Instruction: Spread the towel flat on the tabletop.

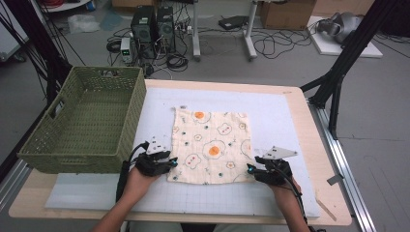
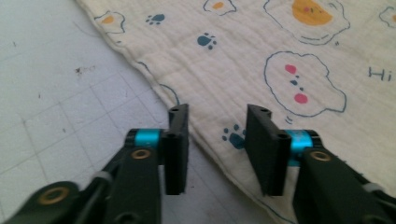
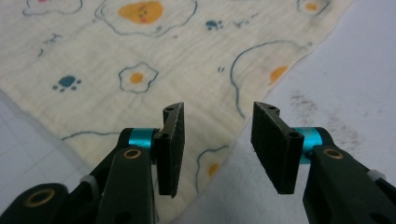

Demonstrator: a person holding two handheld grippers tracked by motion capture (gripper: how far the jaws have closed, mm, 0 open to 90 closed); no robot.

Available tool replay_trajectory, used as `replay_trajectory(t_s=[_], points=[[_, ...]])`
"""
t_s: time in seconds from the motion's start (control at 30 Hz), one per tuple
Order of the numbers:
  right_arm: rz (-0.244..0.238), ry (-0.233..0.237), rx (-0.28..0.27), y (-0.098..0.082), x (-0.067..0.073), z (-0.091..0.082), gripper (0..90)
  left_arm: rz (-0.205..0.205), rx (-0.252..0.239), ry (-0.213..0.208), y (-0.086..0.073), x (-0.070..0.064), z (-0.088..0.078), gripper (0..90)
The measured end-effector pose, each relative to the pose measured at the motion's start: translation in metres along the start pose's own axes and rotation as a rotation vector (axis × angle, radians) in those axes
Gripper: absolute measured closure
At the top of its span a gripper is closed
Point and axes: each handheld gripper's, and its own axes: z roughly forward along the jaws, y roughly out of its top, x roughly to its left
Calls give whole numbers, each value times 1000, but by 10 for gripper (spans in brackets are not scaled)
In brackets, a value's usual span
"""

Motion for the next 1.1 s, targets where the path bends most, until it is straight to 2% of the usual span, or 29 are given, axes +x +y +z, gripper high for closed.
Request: replay_trajectory(t_s=[0.07,0.1,0.17,0.27,0.37,0.7,0.73,0.77,0.8,0.83,0.87,0.9,0.93,0.97,1.03,1.1], points=[[18,17,32,-1,-1,3,562,4,0,-4,0,0,-1,809],[18,17,32,-1,-1,3,562,6,1,-10,-1,0,-2,809],[27,28,48,-2,0,3,623,4,1,-15,-1,1,-3,845],[46,55,64,-3,3,0,845,-2,1,-20,-2,4,-4,860],[26,48,78,-3,7,-4,866,-3,5,-21,-4,6,-7,861],[11,36,127,-10,23,-19,867,-7,5,-49,-7,8,-12,842],[-1,20,129,-10,25,-22,835,-34,-1,-39,-7,9,-11,735],[3,14,130,-10,26,-23,795,-34,-1,-39,-7,9,-11,658],[7,5,117,-10,25,-24,740,-68,-19,-36,-7,11,-12,608],[19,-3,101,-10,24,-26,697,-81,-29,-33,-6,12,-13,564],[19,-3,101,-10,24,-26,697,-81,-29,-33,-6,12,-13,521],[43,-11,57,-10,20,-29,617,-81,-33,-32,-6,13,-13,511],[58,-15,37,-9,18,-30,594,-82,-40,-31,-6,14,-14,508],[58,-15,37,-9,18,-30,594,-83,-48,-30,-6,14,-13,508],[67,-38,-14,-6,10,-30,551,-87,-56,-33,-6,16,-12,507],[66,-44,-23,-4,7,-28,551,-86,-53,-36,-6,15,-11,513]])
